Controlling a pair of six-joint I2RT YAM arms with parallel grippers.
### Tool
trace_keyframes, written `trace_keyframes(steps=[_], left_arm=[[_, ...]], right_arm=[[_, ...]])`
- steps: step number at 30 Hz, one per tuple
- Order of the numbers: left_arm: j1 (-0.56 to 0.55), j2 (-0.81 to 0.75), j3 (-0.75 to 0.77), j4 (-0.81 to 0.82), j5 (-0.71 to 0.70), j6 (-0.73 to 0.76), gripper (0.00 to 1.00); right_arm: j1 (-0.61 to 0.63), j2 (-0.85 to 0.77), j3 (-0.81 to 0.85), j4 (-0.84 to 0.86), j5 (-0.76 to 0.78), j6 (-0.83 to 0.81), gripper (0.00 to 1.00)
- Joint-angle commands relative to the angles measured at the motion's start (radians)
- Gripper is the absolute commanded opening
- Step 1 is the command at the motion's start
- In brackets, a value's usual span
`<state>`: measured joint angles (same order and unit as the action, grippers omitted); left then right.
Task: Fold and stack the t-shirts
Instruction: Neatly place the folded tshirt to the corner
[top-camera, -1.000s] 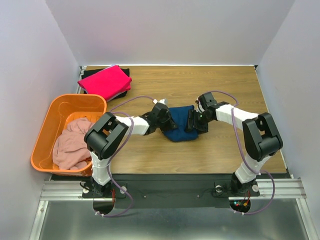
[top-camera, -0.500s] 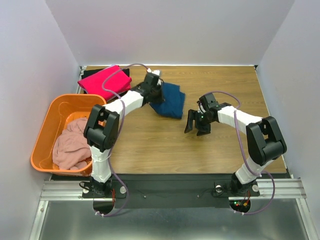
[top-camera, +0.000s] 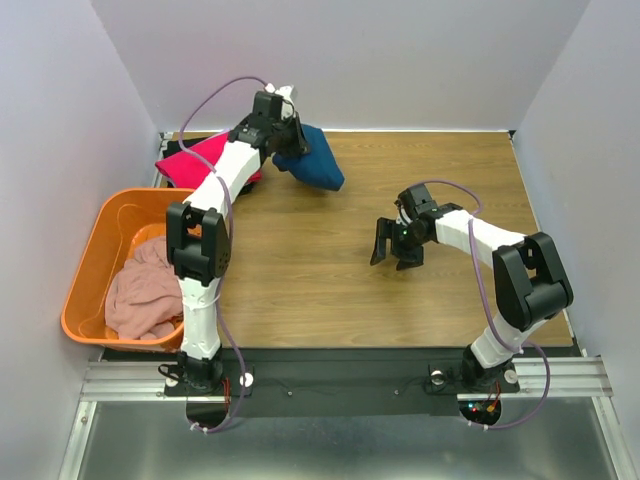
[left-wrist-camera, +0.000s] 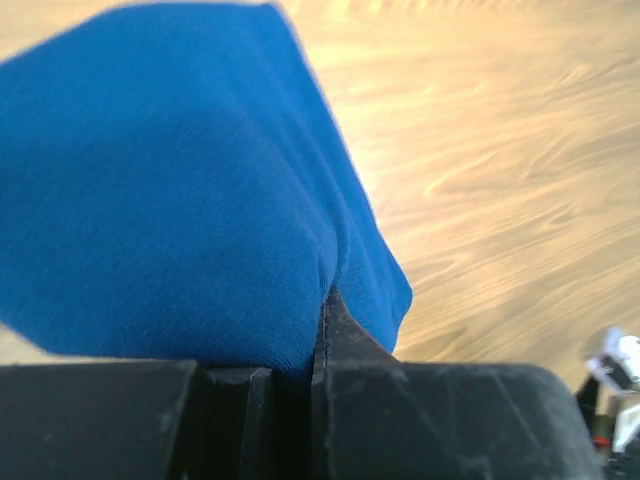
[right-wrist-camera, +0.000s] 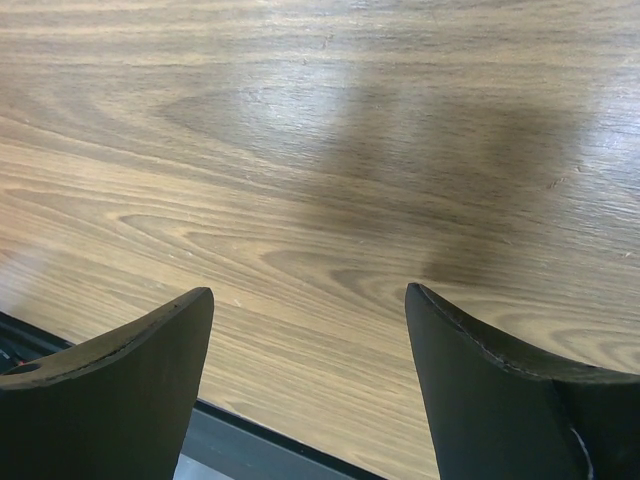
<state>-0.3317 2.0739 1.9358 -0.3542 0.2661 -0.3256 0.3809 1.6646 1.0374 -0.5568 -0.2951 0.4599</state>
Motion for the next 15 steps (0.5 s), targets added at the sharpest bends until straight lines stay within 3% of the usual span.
trace_keyframes(steps=[1, 6, 15], left_arm=[[0.040, 0.018, 0.187, -0.037, 0.105, 0.030, 0.00], [0.120, 0.035, 0.301, -0.060, 0.137, 0.020, 0.00], [0.292, -0.034, 0.266, -0.020, 0.173, 0.011, 0.00]], right_arm=[[0.007, 0.009, 0.038, -0.015, 0.004, -0.023, 0.83], [0.007, 0.004, 0.032, -0.017, -0.004, -0.023, 0.83], [0.007, -0.003, 0.018, -0.017, -0.021, -0.021, 0.83]])
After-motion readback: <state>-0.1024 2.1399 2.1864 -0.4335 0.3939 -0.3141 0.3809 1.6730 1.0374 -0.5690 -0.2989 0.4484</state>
